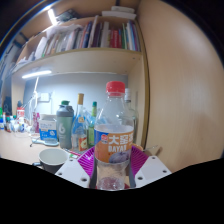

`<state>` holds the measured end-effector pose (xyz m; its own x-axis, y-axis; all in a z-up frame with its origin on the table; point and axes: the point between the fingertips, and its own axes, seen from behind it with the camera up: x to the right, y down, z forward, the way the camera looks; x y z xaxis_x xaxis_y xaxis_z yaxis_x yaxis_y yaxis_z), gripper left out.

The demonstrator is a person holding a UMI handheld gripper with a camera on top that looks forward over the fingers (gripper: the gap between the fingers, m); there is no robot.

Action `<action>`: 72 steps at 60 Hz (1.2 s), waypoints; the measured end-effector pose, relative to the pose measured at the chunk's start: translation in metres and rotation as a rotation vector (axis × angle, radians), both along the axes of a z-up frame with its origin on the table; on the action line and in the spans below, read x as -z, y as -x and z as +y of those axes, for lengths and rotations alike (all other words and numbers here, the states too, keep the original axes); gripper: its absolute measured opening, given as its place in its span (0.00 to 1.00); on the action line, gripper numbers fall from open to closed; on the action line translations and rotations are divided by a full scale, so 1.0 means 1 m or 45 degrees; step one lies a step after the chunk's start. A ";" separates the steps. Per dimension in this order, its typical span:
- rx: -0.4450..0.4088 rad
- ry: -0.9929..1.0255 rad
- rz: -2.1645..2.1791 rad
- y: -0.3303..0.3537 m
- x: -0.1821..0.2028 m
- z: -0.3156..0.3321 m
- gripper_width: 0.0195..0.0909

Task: Pour water

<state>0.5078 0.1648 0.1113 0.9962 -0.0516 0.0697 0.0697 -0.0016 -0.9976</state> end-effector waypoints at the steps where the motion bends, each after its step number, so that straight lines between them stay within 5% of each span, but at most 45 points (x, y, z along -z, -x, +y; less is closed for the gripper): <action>1: -0.003 -0.004 -0.012 0.001 0.000 0.000 0.36; 10: 0.018 0.012 0.031 -0.003 0.003 0.000 0.39; 20: -0.010 0.043 0.056 -0.003 0.004 -0.002 0.54; 23: -0.006 0.092 0.084 -0.003 0.008 -0.005 0.66; 27: 0.012 0.118 0.076 -0.003 0.006 -0.016 0.95; 72: 0.035 0.084 0.098 0.082 -0.023 -0.285 0.92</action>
<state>0.4259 -0.1204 0.1343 0.9971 -0.0767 -0.0026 -0.0079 -0.0686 -0.9976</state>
